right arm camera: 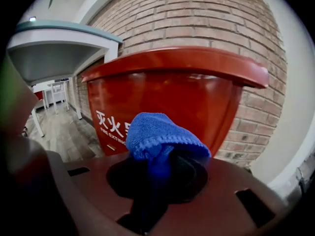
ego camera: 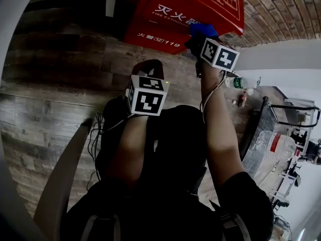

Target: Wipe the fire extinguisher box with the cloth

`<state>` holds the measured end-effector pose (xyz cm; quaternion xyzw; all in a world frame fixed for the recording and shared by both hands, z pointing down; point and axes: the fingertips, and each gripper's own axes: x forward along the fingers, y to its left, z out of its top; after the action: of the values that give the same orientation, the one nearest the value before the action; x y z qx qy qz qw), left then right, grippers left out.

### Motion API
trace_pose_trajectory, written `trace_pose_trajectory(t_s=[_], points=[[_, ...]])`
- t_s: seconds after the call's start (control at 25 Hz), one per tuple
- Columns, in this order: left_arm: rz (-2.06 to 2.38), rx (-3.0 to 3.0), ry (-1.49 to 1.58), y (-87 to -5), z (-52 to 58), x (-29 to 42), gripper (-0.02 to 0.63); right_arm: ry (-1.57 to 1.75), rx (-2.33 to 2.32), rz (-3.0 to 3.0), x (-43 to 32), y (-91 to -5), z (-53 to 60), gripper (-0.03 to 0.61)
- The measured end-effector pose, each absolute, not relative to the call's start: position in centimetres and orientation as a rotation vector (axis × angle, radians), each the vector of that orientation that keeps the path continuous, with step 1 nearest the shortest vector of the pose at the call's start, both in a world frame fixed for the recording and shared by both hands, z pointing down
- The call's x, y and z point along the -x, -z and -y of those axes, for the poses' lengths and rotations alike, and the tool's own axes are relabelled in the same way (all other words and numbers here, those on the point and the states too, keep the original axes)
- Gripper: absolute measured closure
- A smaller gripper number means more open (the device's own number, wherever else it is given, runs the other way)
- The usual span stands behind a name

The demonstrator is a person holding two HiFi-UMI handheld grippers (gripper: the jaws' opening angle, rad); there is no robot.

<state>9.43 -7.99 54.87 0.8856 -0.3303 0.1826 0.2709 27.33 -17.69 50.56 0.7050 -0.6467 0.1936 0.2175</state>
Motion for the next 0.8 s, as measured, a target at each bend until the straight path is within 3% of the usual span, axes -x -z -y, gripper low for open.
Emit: trace_pose_trajectory(t_s=[0.2,0.8], points=[[0.879,-2.378,-0.491,-55.0,7.0,-9.6,0.609,-0.491,-2.05,1.731,-30.8,-49.8,16.2,0.482],[0.896,-2.361,-0.592,-57.6,5.5,-9.3,0.609,-0.482,-1.764,1.775,-31.4,-57.2,16.3,0.482]])
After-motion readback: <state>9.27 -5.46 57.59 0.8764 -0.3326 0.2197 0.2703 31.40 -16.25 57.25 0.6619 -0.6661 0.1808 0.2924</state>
